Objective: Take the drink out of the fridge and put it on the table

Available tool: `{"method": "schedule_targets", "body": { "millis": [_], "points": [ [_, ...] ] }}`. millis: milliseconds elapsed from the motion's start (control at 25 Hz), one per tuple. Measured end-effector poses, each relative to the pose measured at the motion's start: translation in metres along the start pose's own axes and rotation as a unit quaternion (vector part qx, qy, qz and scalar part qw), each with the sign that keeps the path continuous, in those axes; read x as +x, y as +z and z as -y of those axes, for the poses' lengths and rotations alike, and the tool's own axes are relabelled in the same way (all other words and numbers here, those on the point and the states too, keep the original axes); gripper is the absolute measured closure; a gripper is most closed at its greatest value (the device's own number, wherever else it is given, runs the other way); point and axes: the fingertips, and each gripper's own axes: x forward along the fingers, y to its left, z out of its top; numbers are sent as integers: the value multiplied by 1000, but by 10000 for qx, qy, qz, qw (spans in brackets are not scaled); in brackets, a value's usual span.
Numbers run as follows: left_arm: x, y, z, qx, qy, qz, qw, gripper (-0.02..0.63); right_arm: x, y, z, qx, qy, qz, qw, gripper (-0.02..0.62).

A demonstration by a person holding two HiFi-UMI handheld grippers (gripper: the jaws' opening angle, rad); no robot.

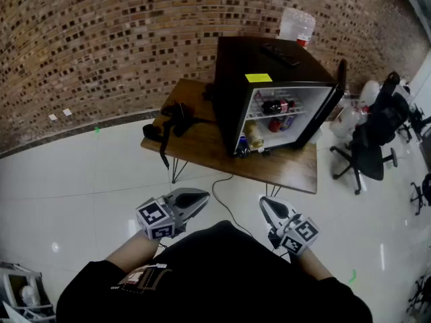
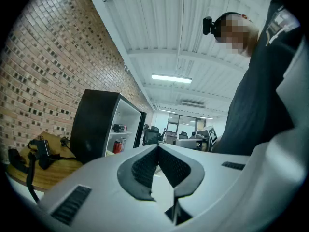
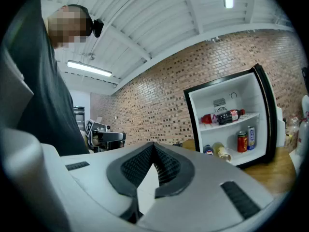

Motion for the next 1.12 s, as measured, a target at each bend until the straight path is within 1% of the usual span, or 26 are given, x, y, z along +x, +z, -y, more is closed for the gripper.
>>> {"method": "schedule_targets", "body": {
  "millis": [240,440,640,800,880,960,1040,1120],
  "points": [
    [12,1,-4,-16,25,11,10000,606,-3,3,16,4,-29,36,10000,595],
    [34,3,-2,62,96,-71,9999,606,-18,7,37,10,-31,106,9999,595],
    [79,11,8,155,175,-84,9997,606,-56,15,69,-37,-96,99,9999,595],
    [127,11,14,327,190,-234,9990,606,-91,17,103,-176,-200,69,9996,595],
    [150,13,9,396,178,-331,9985,606,-101,15,122,-207,-275,37,9994,584],
    [171,17,1,442,125,-387,9982,603,-105,13,141,-99,-396,43,9992,569],
    [188,25,-13,491,52,-358,9981,603,-100,14,158,14,-504,83,9987,562],
    [200,31,-34,479,-39,-301,9984,602,-85,17,174,13,-599,84,9982,558]
  ]
}}
